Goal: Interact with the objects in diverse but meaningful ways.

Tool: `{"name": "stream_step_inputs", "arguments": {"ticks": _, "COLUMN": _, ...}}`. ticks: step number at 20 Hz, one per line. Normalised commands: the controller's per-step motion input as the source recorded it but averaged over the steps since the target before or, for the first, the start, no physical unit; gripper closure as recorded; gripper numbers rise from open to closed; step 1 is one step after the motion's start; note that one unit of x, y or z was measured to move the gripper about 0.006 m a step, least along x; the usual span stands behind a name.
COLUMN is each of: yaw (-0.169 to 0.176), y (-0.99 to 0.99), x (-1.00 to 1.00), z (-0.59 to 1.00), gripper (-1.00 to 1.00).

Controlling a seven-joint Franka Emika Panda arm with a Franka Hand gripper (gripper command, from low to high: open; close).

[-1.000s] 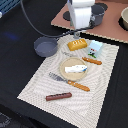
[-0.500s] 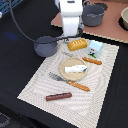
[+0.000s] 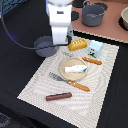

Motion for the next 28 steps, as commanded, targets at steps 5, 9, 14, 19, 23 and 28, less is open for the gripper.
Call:
{"name": "stream_step_inputs", "arguments": {"ticks": 5, "yaw": 0.000, "y": -0.21, "x": -0.71, "z": -0.48, "gripper": -1.00}}
{"name": "stream_step_inputs", "arguments": {"ticks": 9, "yaw": 0.003, "y": -0.13, "x": -0.53, "z": -0.43, "gripper": -1.00}}
{"name": "stream_step_inputs", "arguments": {"ticks": 14, "yaw": 0.002, "y": -0.11, "x": -0.40, "z": -0.38, "gripper": -1.00}}
{"name": "stream_step_inputs", "arguments": {"ticks": 19, "yaw": 0.000, "y": -0.10, "x": -0.35, "z": -0.30, "gripper": 1.00}}
{"name": "stream_step_inputs", "arguments": {"ticks": 23, "yaw": 0.001, "y": -0.12, "x": -0.32, "z": -0.12, "gripper": 1.00}}
{"name": "stream_step_inputs", "arguments": {"ticks": 28, "yaw": 0.002, "y": -0.18, "x": -0.25, "z": 0.22, "gripper": 1.00}}
